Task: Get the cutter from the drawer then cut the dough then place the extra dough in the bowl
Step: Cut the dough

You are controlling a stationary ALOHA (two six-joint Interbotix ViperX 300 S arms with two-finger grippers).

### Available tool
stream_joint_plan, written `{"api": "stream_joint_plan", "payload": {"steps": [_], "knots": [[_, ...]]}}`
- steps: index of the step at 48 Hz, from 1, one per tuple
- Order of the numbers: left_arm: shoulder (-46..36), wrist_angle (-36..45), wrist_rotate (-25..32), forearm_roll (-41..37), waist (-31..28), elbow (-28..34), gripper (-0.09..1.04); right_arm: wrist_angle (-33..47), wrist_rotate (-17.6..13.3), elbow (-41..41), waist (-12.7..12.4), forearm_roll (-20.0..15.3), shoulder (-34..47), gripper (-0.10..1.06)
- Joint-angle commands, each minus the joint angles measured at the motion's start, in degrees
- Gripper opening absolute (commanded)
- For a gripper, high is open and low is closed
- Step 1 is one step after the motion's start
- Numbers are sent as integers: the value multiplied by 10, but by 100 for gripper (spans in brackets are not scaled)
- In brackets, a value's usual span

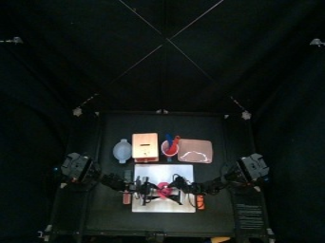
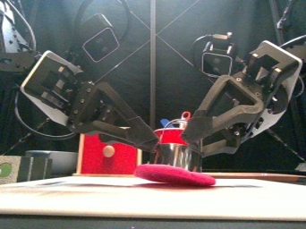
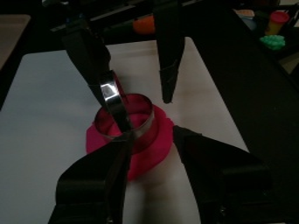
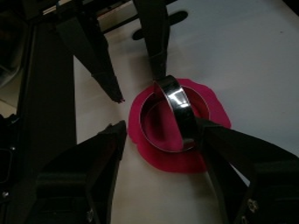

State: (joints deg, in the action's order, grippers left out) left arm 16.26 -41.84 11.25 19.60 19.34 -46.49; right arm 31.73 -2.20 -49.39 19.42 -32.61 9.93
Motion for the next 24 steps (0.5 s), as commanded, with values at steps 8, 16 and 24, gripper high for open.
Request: {"api": "stream_joint_plan", "payload": {"steps": [8, 16, 24], "knots": [[-17, -3, 1, 0, -4, 9, 80, -14, 0, 33, -4, 24, -38, 92], [-18, -3, 1, 0, -4, 6, 80, -21, 0, 43, -4, 42, -50, 92], [-18, -3, 1, 0, -4, 3, 80, -33, 0, 47, -10, 63, -62, 92]]}}
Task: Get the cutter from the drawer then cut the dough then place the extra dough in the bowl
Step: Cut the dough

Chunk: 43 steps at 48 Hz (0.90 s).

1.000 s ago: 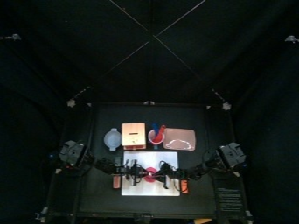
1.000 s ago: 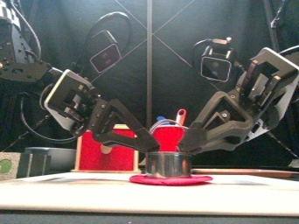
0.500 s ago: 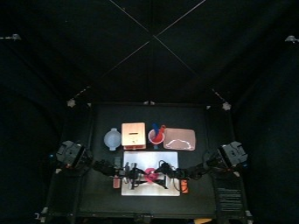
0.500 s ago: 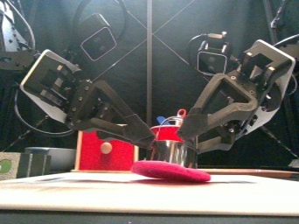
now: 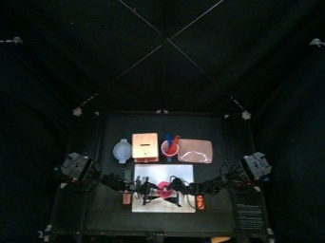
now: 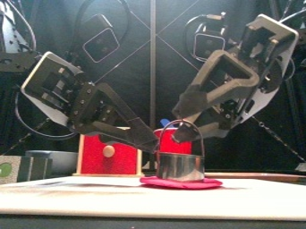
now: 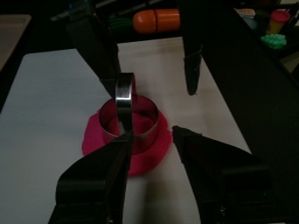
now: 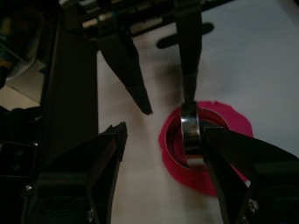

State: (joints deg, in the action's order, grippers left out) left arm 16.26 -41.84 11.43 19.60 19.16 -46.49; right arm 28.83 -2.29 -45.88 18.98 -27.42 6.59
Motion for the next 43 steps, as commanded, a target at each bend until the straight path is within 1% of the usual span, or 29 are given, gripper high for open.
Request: {"api": "stream_joint_plan", "payload": {"steps": [1, 4, 10, 16, 17, 20, 28, 34, 39, 43], "knots": [[-19, -3, -1, 0, -2, 3, 79, -5, 1, 12, -9, 15, -30, 92], [-21, -3, -1, 0, -2, 0, 79, -16, -1, 12, -18, 25, -33, 92], [-25, -3, 1, 0, -2, -6, 79, -65, -2, 17, -47, 48, -44, 92], [-27, -3, 0, 0, -2, -13, 79, -135, -4, 25, -75, 68, -57, 92], [-28, -3, 0, 0, -3, -13, 79, -152, -4, 28, -83, 72, -61, 92], [-29, -3, 0, 0, -3, -15, 79, -186, -6, 36, -92, 80, -67, 92], [-32, -3, -1, 1, -3, -23, 79, -285, -8, 75, -100, 79, -87, 92], [-31, -8, 0, 7, -4, -26, 79, -390, -11, 112, -102, 71, -98, 92], [-25, -27, 1, 7, -6, -31, 79, -468, -11, 144, -108, 73, -95, 92], [-18, -49, 2, 6, -6, -35, 79, -515, -11, 166, -115, 76, -84, 92]]}}
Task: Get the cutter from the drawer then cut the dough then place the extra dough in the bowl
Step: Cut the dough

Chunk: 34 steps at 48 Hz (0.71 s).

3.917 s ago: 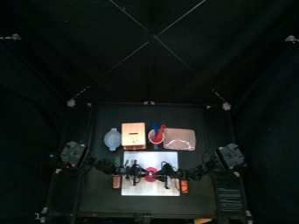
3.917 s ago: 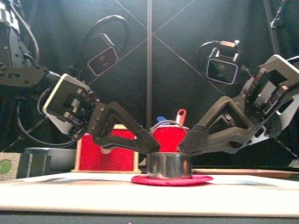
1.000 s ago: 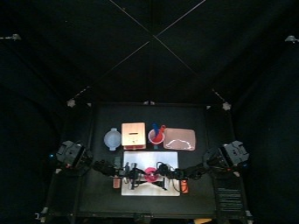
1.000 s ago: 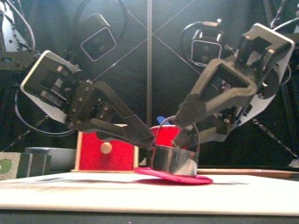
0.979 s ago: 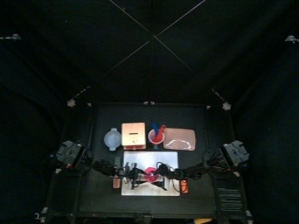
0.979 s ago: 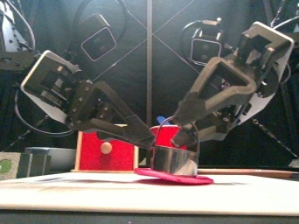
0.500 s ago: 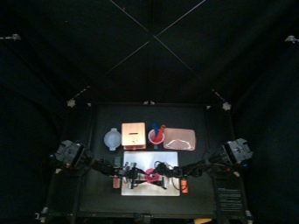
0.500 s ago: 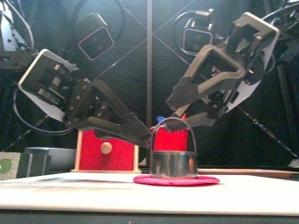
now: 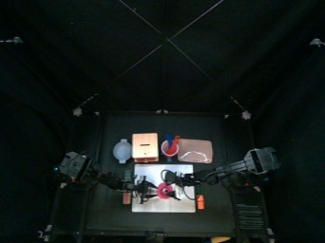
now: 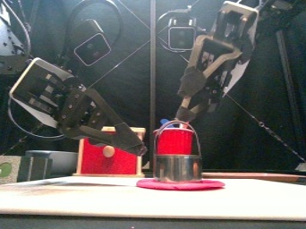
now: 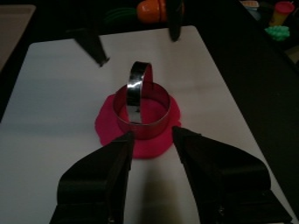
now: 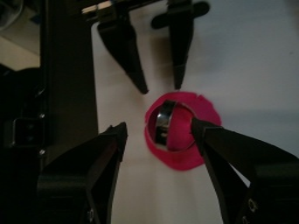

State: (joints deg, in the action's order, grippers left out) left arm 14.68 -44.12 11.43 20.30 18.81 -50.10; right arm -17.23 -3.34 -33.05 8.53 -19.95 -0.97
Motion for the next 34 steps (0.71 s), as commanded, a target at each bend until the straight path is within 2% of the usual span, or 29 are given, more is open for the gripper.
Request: {"api": "stream_joint_plan", "payload": {"steps": [1, 11, 18, 28, 34], "knots": [[0, -33, 2, -1, -4, -1, 79, -59, 0, 42, -12, 4, -6, 92], [32, -87, 18, -4, -4, -4, 79, -78, -2, 67, -28, 17, 27, 91], [47, -98, 19, -3, -4, 2, 78, -105, -4, 83, -30, 25, 45, 91], [52, -98, 20, -1, -4, 4, 77, -125, -47, 97, -31, 64, 62, 91], [58, -97, 20, -1, -4, 6, 74, -127, -85, 99, -31, 92, 63, 91]]}}
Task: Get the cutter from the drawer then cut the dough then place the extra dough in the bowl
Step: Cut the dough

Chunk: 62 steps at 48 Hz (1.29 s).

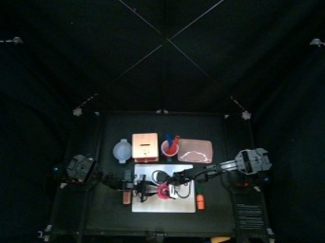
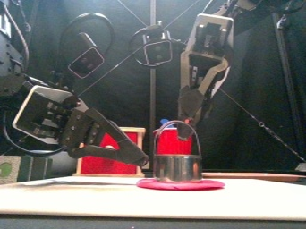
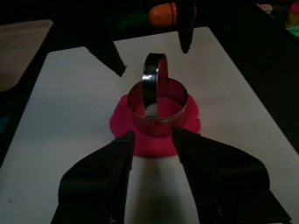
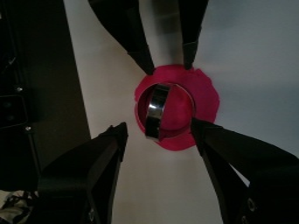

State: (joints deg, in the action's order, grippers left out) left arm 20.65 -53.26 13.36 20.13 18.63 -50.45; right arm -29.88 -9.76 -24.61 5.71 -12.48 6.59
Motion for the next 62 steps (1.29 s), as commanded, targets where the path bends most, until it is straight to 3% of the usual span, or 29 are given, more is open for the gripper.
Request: {"api": "stream_joint_plan", "payload": {"steps": [1, 11, 33, 52, 62], "knots": [[-2, -5, 1, 1, -2, 11, 73, 0, -27, 15, -2, 21, -12, 91], [9, -4, 1, 1, -2, 18, 68, 0, -74, 22, 2, 54, -9, 91], [12, 12, -2, 3, -2, 19, 67, -14, -76, 45, 10, 55, 22, 89], [12, 25, -1, 5, -2, 18, 66, -18, -75, 48, 12, 47, 22, 61], [11, 27, 1, 5, -2, 20, 58, -16, -75, 49, 16, 47, 23, 58]]}}
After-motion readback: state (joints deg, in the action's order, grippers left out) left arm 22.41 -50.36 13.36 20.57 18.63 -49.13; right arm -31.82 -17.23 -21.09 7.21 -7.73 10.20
